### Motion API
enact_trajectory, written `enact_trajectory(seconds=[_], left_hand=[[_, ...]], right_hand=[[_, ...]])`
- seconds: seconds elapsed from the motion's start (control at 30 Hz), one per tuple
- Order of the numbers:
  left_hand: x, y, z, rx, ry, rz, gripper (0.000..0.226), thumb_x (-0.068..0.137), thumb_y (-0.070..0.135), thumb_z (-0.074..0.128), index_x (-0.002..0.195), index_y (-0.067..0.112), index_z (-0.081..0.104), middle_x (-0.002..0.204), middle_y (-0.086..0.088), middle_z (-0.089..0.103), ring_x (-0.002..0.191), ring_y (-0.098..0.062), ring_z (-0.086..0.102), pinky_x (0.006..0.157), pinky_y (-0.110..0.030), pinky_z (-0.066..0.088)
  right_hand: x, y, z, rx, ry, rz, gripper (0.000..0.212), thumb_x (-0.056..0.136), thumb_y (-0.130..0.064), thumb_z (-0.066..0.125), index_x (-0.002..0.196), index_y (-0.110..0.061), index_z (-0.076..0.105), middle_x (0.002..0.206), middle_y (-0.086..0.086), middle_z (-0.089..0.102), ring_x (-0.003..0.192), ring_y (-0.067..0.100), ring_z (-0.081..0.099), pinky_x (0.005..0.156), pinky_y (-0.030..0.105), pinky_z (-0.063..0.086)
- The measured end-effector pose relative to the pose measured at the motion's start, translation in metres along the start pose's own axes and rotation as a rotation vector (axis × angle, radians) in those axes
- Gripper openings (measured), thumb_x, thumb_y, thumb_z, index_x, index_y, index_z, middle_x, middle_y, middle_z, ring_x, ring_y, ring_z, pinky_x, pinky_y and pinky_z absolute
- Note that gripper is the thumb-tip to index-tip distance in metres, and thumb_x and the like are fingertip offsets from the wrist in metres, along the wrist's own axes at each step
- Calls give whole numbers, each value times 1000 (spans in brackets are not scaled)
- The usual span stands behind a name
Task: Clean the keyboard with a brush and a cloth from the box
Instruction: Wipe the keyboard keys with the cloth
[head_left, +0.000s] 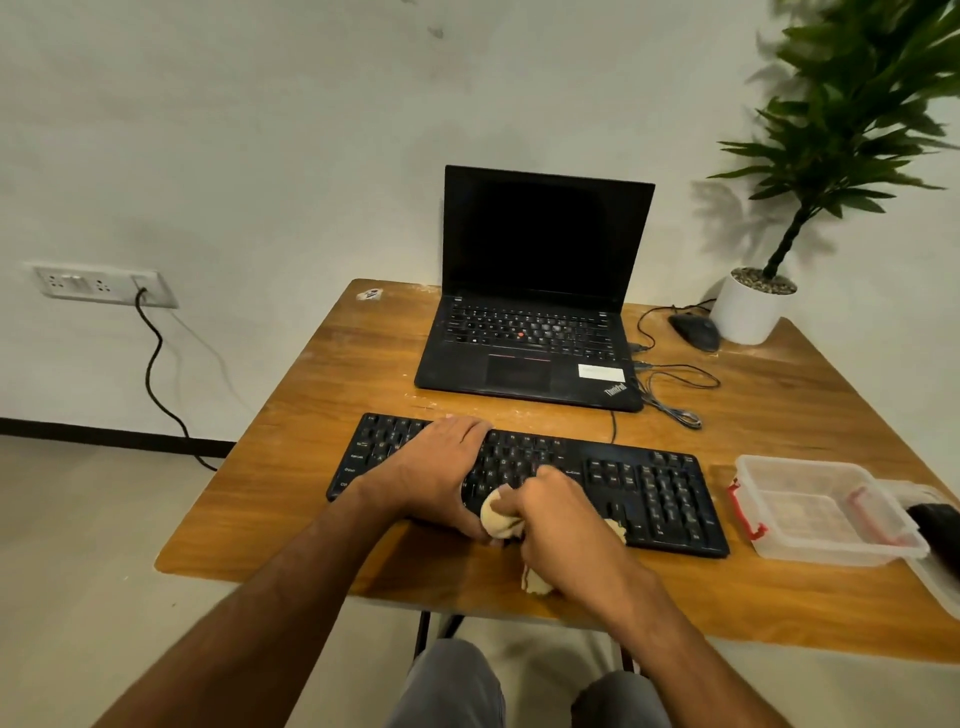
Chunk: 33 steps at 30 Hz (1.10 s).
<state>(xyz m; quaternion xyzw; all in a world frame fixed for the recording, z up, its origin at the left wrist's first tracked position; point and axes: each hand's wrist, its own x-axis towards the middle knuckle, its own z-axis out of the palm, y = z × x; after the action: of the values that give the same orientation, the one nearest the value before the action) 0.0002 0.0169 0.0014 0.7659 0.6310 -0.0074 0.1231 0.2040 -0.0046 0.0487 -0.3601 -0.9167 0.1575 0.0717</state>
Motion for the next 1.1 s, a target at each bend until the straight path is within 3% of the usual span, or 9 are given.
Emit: enact_trajectory(seconds=[0.07, 0.17, 0.4, 0.53, 0.67, 0.77, 0.87, 0.97, 1.1], left_hand=[[0, 0, -1, -22, -7, 2, 145, 59, 88, 76, 165, 15, 9, 169, -3, 19, 154, -22, 18, 131, -39, 13], [-1, -1, -2, -41, 7, 6, 143, 56, 92, 73, 163, 17, 15, 164, 0, 27, 149, -20, 26, 129, -40, 20], [-2, 1, -2, -16, 1, 3, 143, 61, 86, 77, 165, 14, 11, 169, -3, 20, 155, -23, 18, 130, -38, 11], [1, 0, -2, -21, -4, -10, 144, 59, 85, 79, 165, 15, 10, 167, -2, 21, 153, -21, 21, 130, -38, 14], [0, -2, -2, -32, -15, -16, 148, 56, 91, 75, 165, 15, 9, 169, -2, 20, 153, -22, 21, 130, -40, 16], [-1, -1, 0, -19, 4, 9, 147, 57, 91, 73, 165, 12, 11, 169, -3, 21, 154, -22, 20, 130, -38, 15], [1, -2, 0, -5, 19, 3, 146, 58, 88, 76, 165, 13, 11, 168, -2, 21, 153, -21, 20, 129, -36, 13], [2, -2, 0, -13, -3, -17, 146, 57, 88, 77, 165, 16, 10, 168, -1, 20, 153, -21, 20, 130, -38, 14], [3, -1, -2, -33, -25, -28, 148, 56, 89, 77, 165, 16, 8, 168, -1, 18, 153, -21, 20, 130, -39, 15]], right_hand=[[11, 9, -9, 41, 55, 64, 34, 91, -5, 66, 119, -22, 75, 107, 1, 73, 110, 16, 57, 100, 31, 46], [37, 23, -10, 88, 237, 113, 41, 85, 6, 65, 113, -21, 78, 104, 0, 77, 99, 15, 63, 92, 34, 53], [25, 15, 22, -2, 97, -42, 34, 88, -14, 73, 122, -22, 70, 101, -1, 52, 99, 13, 37, 89, 34, 48], [3, 28, 2, 82, -13, -50, 38, 91, -6, 68, 122, -27, 73, 118, -6, 70, 102, 7, 48, 95, 25, 45], [13, 40, -4, 62, 156, 6, 39, 89, -2, 68, 118, -26, 75, 116, -5, 70, 96, 9, 48, 86, 28, 47], [13, 31, 15, 124, 92, -127, 38, 85, -1, 72, 117, -22, 76, 121, 2, 68, 101, 16, 51, 88, 35, 49], [2, 34, 27, 34, 98, -196, 39, 86, -6, 73, 120, -23, 74, 131, -5, 66, 100, 12, 49, 84, 25, 44], [-10, 51, 24, -9, 36, -150, 41, 87, -8, 72, 124, -26, 72, 123, -5, 63, 100, 11, 49, 83, 17, 36], [-16, 67, 6, 89, 25, -38, 39, 82, 2, 73, 113, -22, 78, 117, -1, 65, 103, 14, 59, 90, 26, 49]])
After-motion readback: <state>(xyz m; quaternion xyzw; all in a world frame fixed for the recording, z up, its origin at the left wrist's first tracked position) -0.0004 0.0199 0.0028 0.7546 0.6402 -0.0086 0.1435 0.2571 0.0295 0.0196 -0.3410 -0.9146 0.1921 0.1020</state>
